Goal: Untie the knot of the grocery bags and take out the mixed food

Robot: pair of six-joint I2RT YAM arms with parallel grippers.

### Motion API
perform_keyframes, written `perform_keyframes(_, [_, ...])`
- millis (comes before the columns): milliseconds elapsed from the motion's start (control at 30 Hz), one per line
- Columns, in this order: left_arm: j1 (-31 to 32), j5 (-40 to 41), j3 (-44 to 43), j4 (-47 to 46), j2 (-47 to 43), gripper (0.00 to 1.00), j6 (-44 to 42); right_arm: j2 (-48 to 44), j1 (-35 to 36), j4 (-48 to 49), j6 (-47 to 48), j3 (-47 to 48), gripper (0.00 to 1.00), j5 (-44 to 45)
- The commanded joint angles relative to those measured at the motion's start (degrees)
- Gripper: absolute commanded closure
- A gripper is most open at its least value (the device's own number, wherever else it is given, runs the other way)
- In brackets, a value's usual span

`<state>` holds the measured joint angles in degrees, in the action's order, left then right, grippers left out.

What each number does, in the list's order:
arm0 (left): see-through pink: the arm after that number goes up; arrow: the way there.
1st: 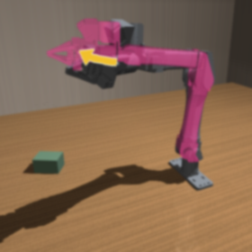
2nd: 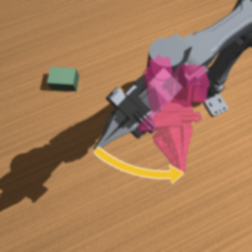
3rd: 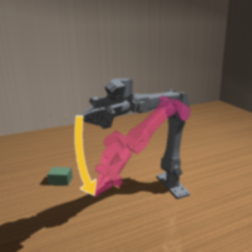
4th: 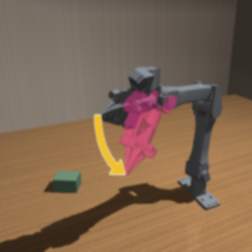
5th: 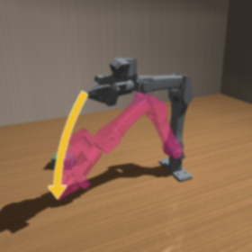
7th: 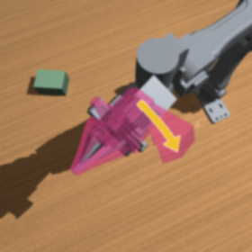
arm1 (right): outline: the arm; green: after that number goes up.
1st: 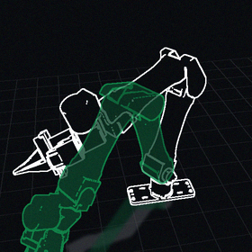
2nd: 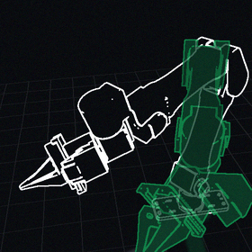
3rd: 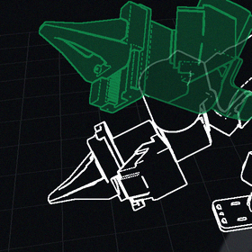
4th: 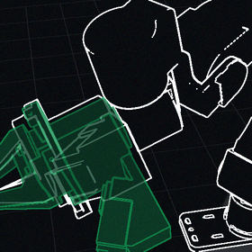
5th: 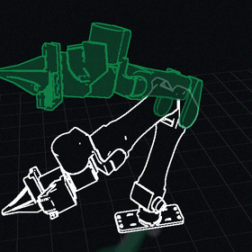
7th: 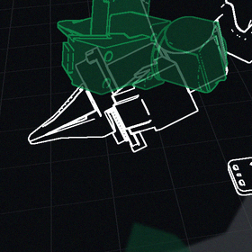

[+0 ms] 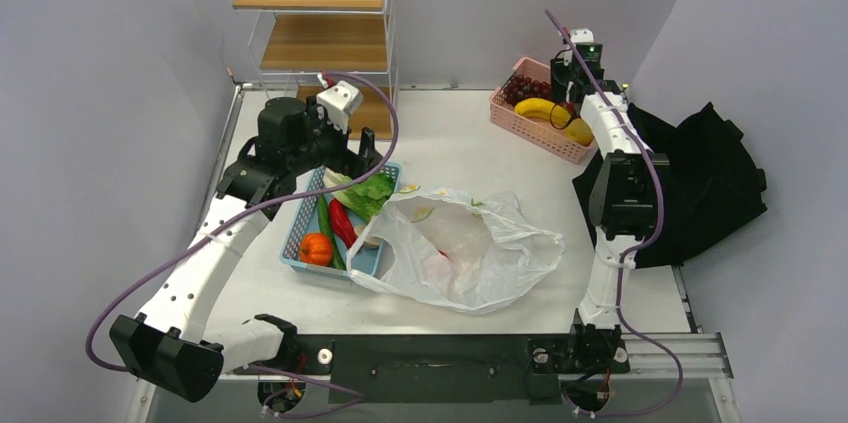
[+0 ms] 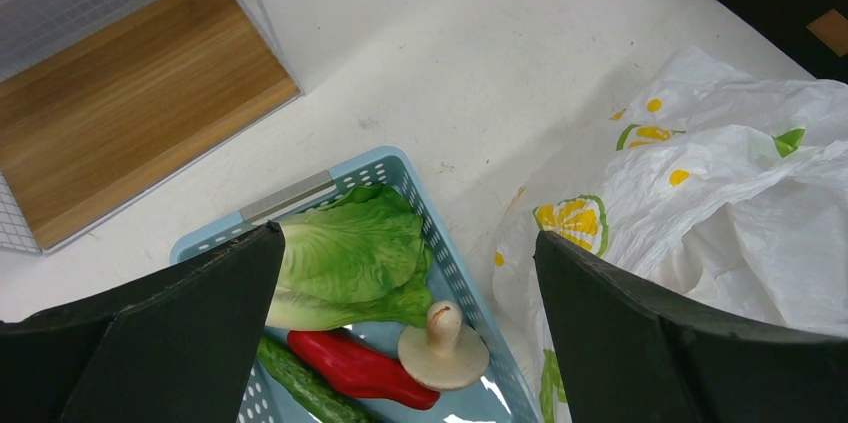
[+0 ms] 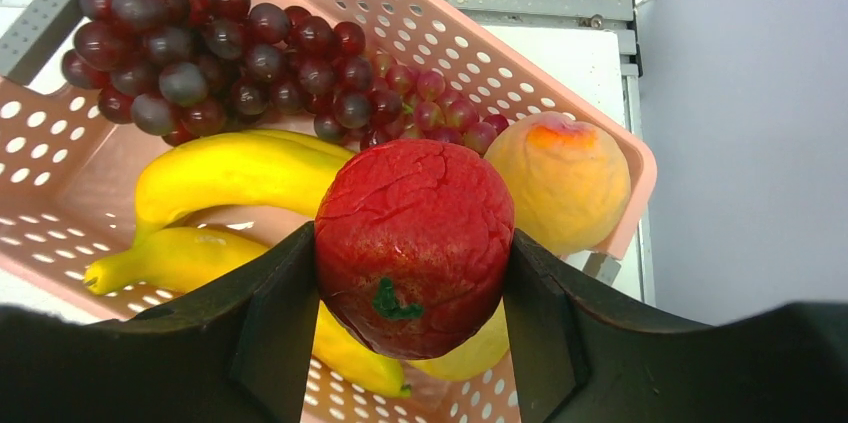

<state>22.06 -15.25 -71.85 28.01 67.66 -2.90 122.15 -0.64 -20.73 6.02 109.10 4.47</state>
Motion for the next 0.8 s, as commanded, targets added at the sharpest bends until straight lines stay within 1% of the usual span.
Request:
perform_keyframes(0, [-0.10,-1.47,-4.06,2.92,1.05,0.03,-2.55,1.59,-0.95,2.05,2.09,4.03,0.42,-2.40])
perform_keyframes(100, [0.10,-2.61,-3.39,4.96,1.39,0.03,-4.45,2.19,-0.94,1.62,2.74,4.49,0.23,-3.52])
perform_keyframes(200, [2.05,-5.34,-0.44,3.58,-1.12,0.03,-7.60,1.64,-1.02,1.14,2.79,4.93,0.18,-3.98])
perform_keyframes(233, [3.04,-5.37,0.33,2.36,-1.91,0.03,-9.95,1.04,-1.11,0.85,2.73,4.95,0.15,-4.74])
perform_keyframes(300, [7.08,-4.23,2.37,1.59,-3.83,0.03,-14.44,-0.27,-1.22,0.27,2.42,4.94,0.12,-6.50])
perform_keyframes(333, [10.73,-2.92,3.35,1.56,-4.63,0.03,-15.79,-0.83,-1.21,0.04,2.26,4.80,0.11,-6.98])
perform_keyframes(367, [12.48,-2.54,4.15,1.73,-4.90,0.03,-18.23,-2.13,-1.22,-0.57,2.08,4.71,0.11,-8.26])
perform_keyframes(400, [15.99,-2.19,4.47,1.80,-5.21,0.03,-19.18,-3.90,-1.26,-1.38,1.45,4.37,0.10,-10.19])
perform_keyframes(433, [17.75,-2.17,5.17,1.92,-5.32,0.03,-20.95,-4.84,-1.21,-1.84,1.10,3.97,0.10,-11.41])
perform_keyframes(467, [21.38,-1.79,5.56,1.81,-5.18,0.03,-22.29,-7.43,-1.21,-2.75,0.24,2.86,0.10,-14.69])
perform_keyframes(500, [23.21,-1.21,6.35,1.37,-4.96,0.03,-22.97,-8.76,-1.14,-3.27,-0.46,2.03,0.10,-16.65])
perform_keyframes(533, [26.37,-0.94,6.71,1.10,-4.28,0.03,-24.33,-11.93,-1.08,-4.25,-0.73,0.03,0.09,-20.17])
perform_keyframes(600, [30.63,0.42,8.09,-0.33,-2.61,0.04,-25.97,-17.23,-0.67,-6.43,-0.81,-3.52,0.09,-25.41])
perform_keyframes(633, [32.97,1.59,8.96,-1.78,-1.14,0.04,-26.22,-18.93,-0.50,-7.22,-0.85,-6.15,0.09,-26.93])
perform_keyframes(733, [35.92,3.76,9.58,-4.74,2.96,0.05,-26.36,-27.34,-0.33,-11.83,-1.18,-11.76,0.09,-34.11])
perform_keyframes(767, [36.58,5.04,8.94,-5.13,5.85,0.05,-26.02,-28.82,-0.26,-12.82,-1.25,-15.05,0.10,-35.28])
